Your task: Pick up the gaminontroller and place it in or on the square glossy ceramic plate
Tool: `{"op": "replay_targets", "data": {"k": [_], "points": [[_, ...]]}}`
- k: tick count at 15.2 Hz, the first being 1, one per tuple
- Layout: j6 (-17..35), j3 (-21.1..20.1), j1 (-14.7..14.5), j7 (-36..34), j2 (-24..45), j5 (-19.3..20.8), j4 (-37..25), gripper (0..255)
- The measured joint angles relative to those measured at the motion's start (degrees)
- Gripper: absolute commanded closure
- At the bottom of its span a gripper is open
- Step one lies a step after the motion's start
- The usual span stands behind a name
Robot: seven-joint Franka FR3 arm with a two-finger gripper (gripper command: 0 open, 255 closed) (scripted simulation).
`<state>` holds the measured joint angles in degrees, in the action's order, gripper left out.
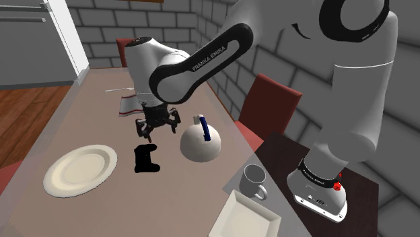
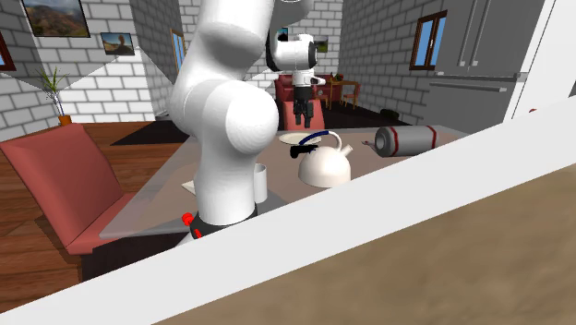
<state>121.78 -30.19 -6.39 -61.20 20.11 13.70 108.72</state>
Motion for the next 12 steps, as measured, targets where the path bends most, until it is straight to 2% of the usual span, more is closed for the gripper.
{"op": "replay_targets", "data": {"k": [2,6,9,12], "points": [[0.2,0.9,-1.9,-2.8,4.6,1.9,-3.3,0],[-1.9,3.3,-6.1,-6.6,14.7,4.7,-13.6,0],[-4.2,5.0,-10.1,-9.0,23.0,6.1,-23.4,0],[-4.5,5.9,-11.2,-9.6,26.6,6.6,-26.9,0]]}}
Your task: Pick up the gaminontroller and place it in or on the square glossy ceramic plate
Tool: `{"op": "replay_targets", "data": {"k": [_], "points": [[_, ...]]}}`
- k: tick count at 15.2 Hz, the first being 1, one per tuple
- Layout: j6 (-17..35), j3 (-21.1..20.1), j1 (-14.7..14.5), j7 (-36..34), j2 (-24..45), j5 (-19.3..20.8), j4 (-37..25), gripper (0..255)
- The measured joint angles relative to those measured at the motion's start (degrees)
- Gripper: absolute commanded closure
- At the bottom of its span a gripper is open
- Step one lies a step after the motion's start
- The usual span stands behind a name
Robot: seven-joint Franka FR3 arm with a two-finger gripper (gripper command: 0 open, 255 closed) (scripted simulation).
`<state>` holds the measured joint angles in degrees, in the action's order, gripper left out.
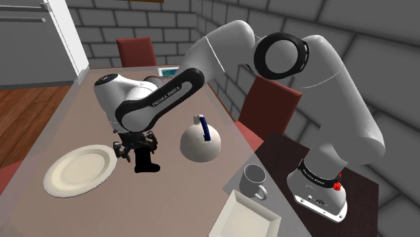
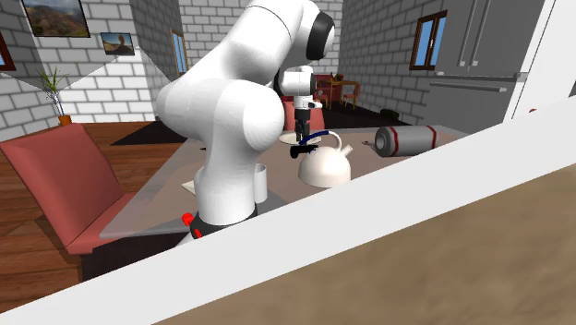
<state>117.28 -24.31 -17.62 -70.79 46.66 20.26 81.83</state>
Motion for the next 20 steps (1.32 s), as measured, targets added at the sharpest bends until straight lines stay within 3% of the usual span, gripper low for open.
{"op": "replay_targets", "data": {"k": [12,13,20], "points": [[3.1,0.9,-0.4,-0.6,2.9,1.0,0.3,0],[3.1,0.9,-0.4,-0.6,2.9,1.0,0.3,255],[3.1,0.9,-0.4,-0.6,2.9,1.0,0.3,255]]}}
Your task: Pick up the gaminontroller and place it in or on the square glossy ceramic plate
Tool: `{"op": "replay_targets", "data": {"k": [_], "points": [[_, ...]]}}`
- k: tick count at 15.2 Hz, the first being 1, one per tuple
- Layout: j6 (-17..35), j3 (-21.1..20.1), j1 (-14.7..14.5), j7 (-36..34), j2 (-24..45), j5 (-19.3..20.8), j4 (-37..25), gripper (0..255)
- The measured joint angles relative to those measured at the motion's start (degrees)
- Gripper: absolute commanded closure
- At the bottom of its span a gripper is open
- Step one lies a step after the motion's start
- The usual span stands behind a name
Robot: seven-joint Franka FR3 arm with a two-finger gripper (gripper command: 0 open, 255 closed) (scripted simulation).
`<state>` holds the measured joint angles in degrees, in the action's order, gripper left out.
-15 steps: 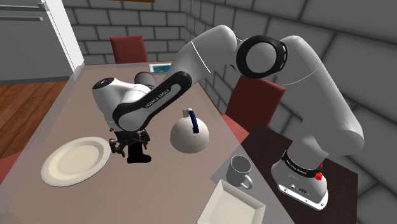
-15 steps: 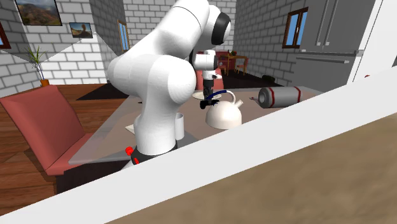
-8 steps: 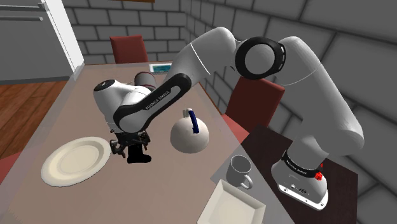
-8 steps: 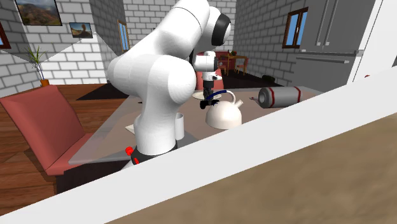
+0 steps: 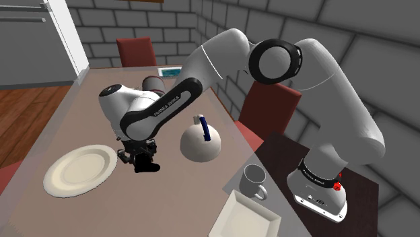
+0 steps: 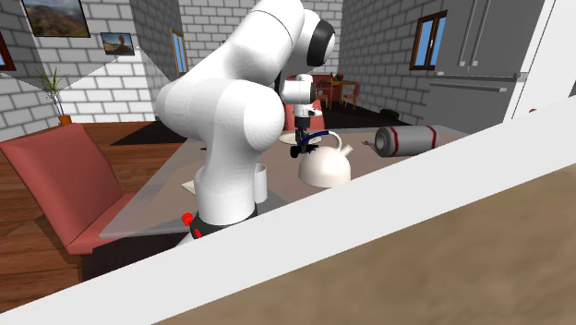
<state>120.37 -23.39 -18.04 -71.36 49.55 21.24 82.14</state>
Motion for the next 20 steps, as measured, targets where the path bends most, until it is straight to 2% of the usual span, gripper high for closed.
{"op": "replay_targets", "data": {"k": [8,20], "points": [[-1.6,-0.6,0.4,0.2,-2.1,-0.6,0.5,255],[-7.6,-2.1,1.1,1.2,-6.9,-2.5,-0.9,255]]}}
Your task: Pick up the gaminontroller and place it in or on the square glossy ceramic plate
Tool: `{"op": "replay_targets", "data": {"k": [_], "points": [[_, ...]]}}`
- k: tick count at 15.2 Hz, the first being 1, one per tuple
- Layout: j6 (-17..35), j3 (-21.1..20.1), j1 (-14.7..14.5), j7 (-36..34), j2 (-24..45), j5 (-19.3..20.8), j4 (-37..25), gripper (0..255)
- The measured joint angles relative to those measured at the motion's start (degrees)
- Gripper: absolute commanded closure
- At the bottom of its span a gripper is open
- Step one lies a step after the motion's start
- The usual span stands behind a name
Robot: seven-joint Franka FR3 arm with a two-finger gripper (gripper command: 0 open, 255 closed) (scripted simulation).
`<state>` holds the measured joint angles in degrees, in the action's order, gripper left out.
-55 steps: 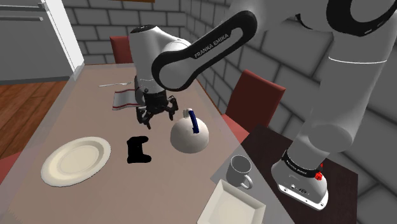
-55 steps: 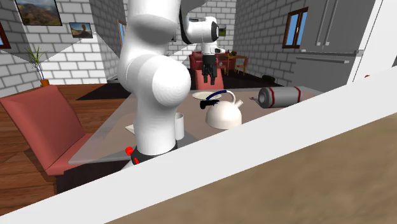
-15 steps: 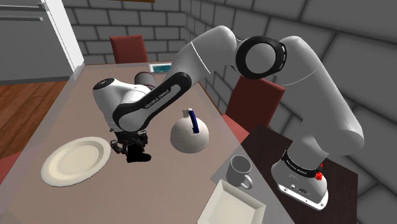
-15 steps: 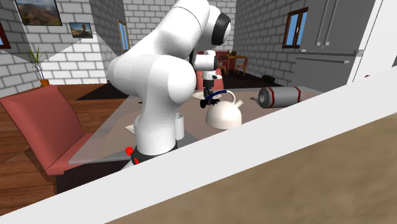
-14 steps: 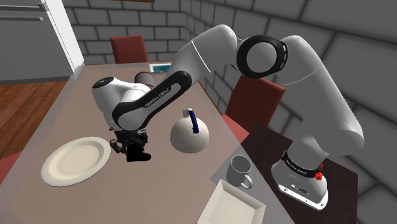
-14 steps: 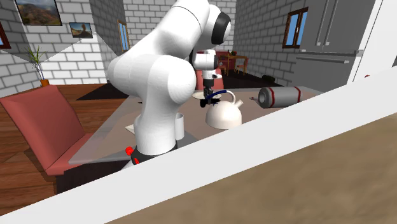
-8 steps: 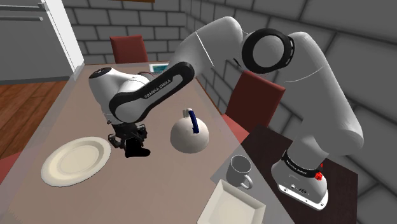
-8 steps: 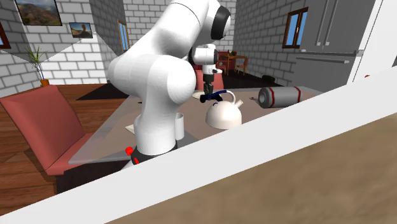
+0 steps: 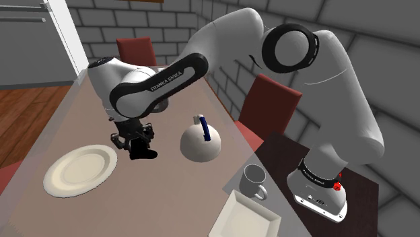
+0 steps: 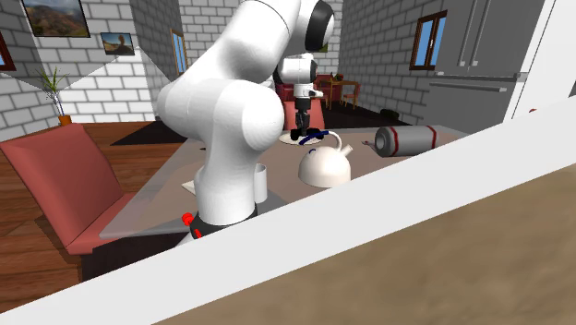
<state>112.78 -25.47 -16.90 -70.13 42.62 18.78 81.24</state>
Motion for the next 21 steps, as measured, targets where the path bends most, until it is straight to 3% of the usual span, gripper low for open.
{"op": "replay_targets", "data": {"k": [2,11,21], "points": [[0.3,-0.3,0.3,-0.3,-1.4,-0.3,1.7,255],[11.1,-4.9,3.8,-4.9,-18.1,-4.4,28.8,255],[20.4,-11.4,4.4,-7.1,-34.5,-13.6,52.2,255]]}}
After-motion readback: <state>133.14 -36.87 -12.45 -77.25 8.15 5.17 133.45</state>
